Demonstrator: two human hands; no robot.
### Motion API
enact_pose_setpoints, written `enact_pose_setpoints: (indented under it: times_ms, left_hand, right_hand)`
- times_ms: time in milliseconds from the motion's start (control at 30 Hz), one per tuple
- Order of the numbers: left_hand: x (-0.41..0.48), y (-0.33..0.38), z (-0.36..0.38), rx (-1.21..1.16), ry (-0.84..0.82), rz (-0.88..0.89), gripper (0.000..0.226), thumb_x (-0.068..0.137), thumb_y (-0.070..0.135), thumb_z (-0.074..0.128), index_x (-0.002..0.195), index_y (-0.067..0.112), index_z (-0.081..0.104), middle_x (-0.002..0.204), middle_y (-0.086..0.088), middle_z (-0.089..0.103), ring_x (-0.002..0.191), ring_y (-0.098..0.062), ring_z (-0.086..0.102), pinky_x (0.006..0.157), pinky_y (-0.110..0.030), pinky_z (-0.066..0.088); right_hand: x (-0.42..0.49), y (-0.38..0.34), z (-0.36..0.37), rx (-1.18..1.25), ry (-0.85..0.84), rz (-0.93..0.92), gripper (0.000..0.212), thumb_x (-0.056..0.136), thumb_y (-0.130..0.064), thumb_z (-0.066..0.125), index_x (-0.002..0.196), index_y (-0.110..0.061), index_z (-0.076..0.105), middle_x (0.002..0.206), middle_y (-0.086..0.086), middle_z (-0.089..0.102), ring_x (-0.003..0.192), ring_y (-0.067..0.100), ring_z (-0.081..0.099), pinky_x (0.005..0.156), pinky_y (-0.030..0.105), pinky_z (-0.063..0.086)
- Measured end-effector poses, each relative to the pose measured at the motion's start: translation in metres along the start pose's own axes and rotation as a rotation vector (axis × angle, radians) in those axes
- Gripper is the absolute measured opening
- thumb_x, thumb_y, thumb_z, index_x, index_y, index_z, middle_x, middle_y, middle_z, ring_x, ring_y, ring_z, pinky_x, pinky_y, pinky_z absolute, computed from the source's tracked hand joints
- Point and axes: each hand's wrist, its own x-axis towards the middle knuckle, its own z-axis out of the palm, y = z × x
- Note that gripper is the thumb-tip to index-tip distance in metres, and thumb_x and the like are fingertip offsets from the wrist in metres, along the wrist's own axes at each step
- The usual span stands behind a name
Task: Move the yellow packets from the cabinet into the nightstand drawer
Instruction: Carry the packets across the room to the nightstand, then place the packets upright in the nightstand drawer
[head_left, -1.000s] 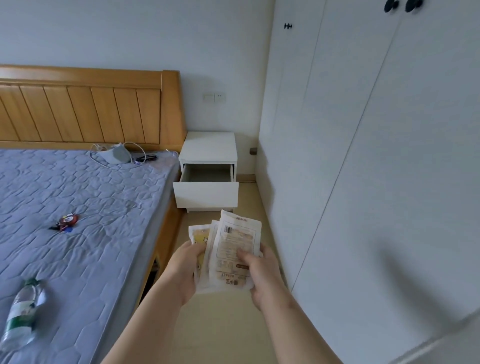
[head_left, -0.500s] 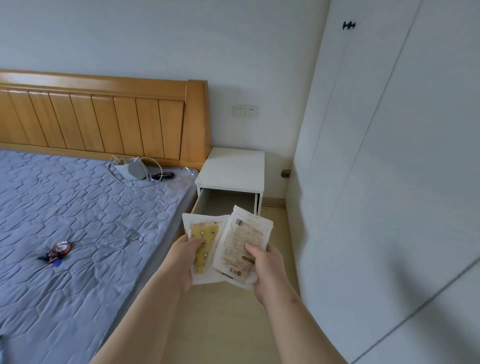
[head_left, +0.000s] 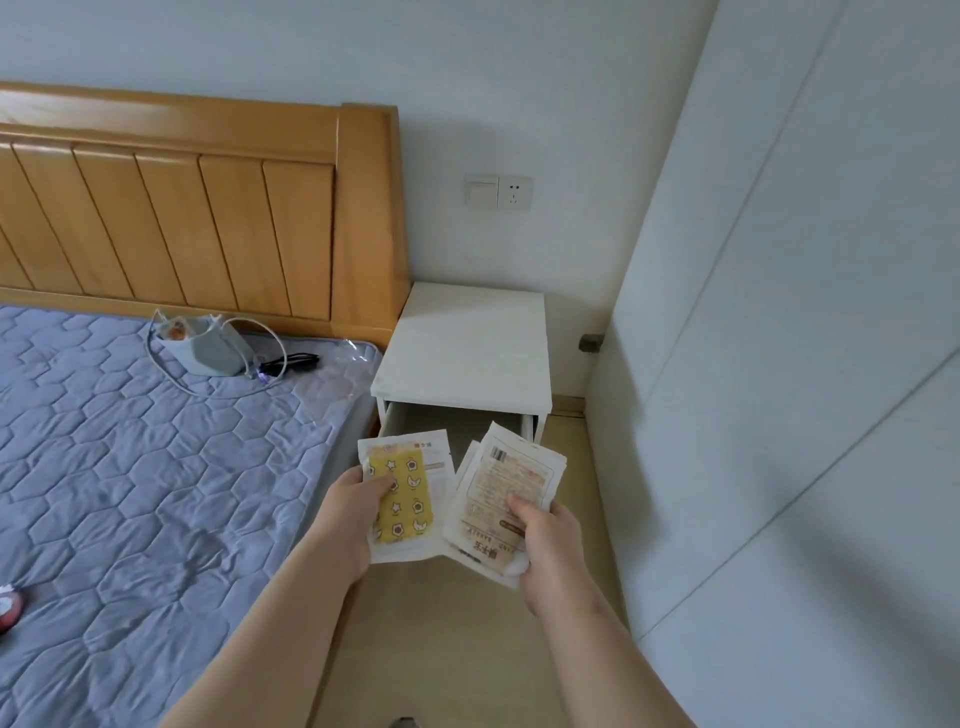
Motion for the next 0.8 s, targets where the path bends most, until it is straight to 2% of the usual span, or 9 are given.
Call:
enact_pose_setpoints:
  times_ms: [67,200,300,433,500,600,667,733,800]
  left_hand:
    - [0.043,0.019,0.006,0.032,0.005,-0.011,0.009,0.096,0.013,0.050,0.103,0.016,0.056,0.092,-0.007,0.067,0.080,-0.026,0.066,0.074,-0.046,0.055]
    - [0.115,0.047,0.019,0.104,0.028,-0.019,0.009,0.096,0.013,0.051,0.093,0.019,0.057,0.092,-0.007,0.067,0.085,-0.027,0.066,0.083,-0.048,0.054]
    - [0.160,0.053,0.030,0.157,0.056,-0.043,0.009,0.096,0.013,0.050,0.099,0.017,0.057,0.091,-0.005,0.066,0.089,-0.027,0.065,0.086,-0.049,0.053]
    - [0.221,0.050,0.051,0.247,0.103,-0.071,0.009,0.097,0.011,0.048,0.099,0.017,0.055,0.094,-0.006,0.066,0.087,-0.027,0.065,0.082,-0.046,0.053]
    - [0.251,0.045,0.062,0.284,0.130,-0.071,0.011,0.097,0.011,0.048,0.100,0.019,0.054,0.097,-0.006,0.066,0.087,-0.026,0.065,0.081,-0.045,0.054]
    - [0.297,0.032,0.083,0.371,0.181,-0.097,0.010,0.098,0.013,0.046,0.103,0.021,0.052,0.095,-0.002,0.064,0.086,-0.023,0.064,0.076,-0.040,0.053]
    - [0.324,0.021,0.094,0.420,0.177,-0.130,0.010,0.098,0.015,0.047,0.102,0.023,0.051,0.092,0.002,0.063,0.084,-0.020,0.064,0.073,-0.037,0.054]
    - [0.352,0.005,0.102,0.493,0.159,-0.183,0.012,0.097,0.016,0.049,0.105,0.024,0.051,0.096,0.002,0.064,0.089,-0.020,0.065,0.078,-0.040,0.055]
    - [0.375,-0.013,0.109,0.580,0.129,-0.227,0.016,0.097,0.014,0.048,0.110,0.021,0.050,0.102,0.001,0.062,0.091,-0.020,0.063,0.073,-0.036,0.054]
  right_hand:
    - [0.033,-0.012,0.021,0.016,0.038,0.021,0.017,0.088,-0.005,0.061,0.104,-0.008,0.062,0.100,0.011,0.069,0.091,0.029,0.067,0.078,0.049,0.056]
    - [0.090,-0.031,0.042,0.057,0.092,0.063,0.010,0.089,-0.005,0.060,0.096,-0.012,0.061,0.096,0.010,0.069,0.088,0.029,0.067,0.080,0.056,0.054]
    - [0.129,-0.033,0.042,0.050,0.157,0.094,0.012,0.089,-0.005,0.060,0.097,-0.014,0.061,0.097,0.008,0.068,0.088,0.028,0.067,0.080,0.057,0.054]
    - [0.192,-0.035,0.039,-0.009,0.209,0.137,0.023,0.090,-0.005,0.059,0.111,-0.014,0.057,0.103,0.006,0.066,0.091,0.025,0.065,0.075,0.047,0.056]
    - [0.224,-0.035,0.039,-0.064,0.204,0.142,0.022,0.090,-0.004,0.058,0.110,-0.016,0.057,0.104,0.006,0.066,0.091,0.024,0.064,0.070,0.043,0.056]
    - [0.279,-0.033,0.038,-0.148,0.210,0.190,0.019,0.090,-0.003,0.057,0.095,-0.021,0.057,0.103,0.004,0.065,0.092,0.023,0.063,0.078,0.047,0.055]
    - [0.311,-0.031,0.038,-0.197,0.215,0.215,0.020,0.091,-0.004,0.057,0.098,-0.022,0.057,0.104,0.003,0.065,0.095,0.023,0.063,0.083,0.049,0.053]
    - [0.340,-0.024,0.037,-0.259,0.219,0.240,0.023,0.091,-0.005,0.058,0.108,-0.021,0.056,0.105,0.001,0.065,0.095,0.022,0.063,0.078,0.045,0.054]
    - [0.362,-0.014,0.036,-0.332,0.215,0.249,0.021,0.090,-0.009,0.060,0.106,-0.023,0.055,0.103,-0.002,0.065,0.090,0.019,0.064,0.070,0.038,0.055]
